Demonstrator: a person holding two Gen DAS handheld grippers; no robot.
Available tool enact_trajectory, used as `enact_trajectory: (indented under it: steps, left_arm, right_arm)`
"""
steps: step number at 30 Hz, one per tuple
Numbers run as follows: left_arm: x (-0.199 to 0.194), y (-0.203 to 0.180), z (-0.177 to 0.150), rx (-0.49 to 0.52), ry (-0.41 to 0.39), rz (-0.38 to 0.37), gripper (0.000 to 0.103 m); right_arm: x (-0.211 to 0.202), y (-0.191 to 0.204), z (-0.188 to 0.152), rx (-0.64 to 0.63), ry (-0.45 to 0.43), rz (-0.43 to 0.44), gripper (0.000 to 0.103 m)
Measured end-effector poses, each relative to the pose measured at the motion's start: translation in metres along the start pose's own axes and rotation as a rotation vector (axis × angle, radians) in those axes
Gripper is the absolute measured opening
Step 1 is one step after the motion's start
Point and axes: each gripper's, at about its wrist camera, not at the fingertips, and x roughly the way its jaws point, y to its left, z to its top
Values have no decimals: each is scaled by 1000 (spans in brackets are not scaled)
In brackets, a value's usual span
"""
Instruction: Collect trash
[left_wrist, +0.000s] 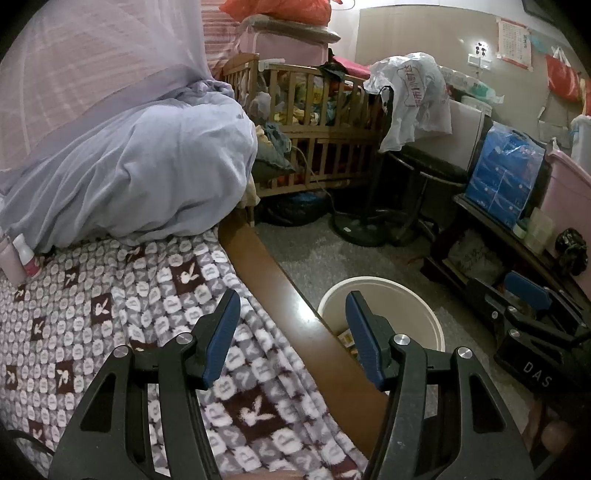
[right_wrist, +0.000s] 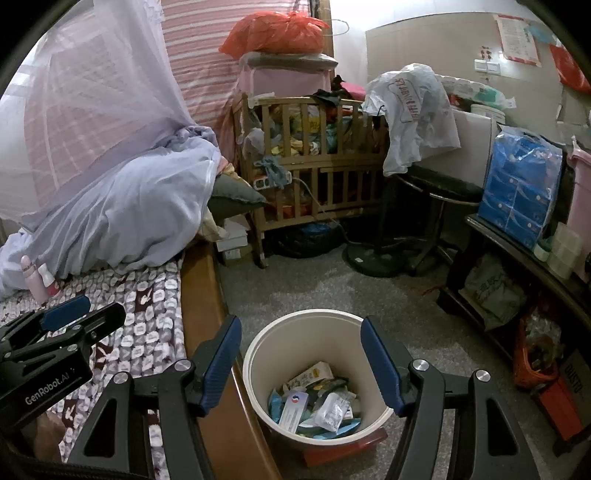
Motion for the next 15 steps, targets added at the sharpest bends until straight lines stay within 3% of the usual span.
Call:
enact_trajectory:
  steps: [15]
  left_arm:
    - [1,0,1,-2,3,-1,58]
  right_arm:
    - [1,-1,1,-3,3,1,65]
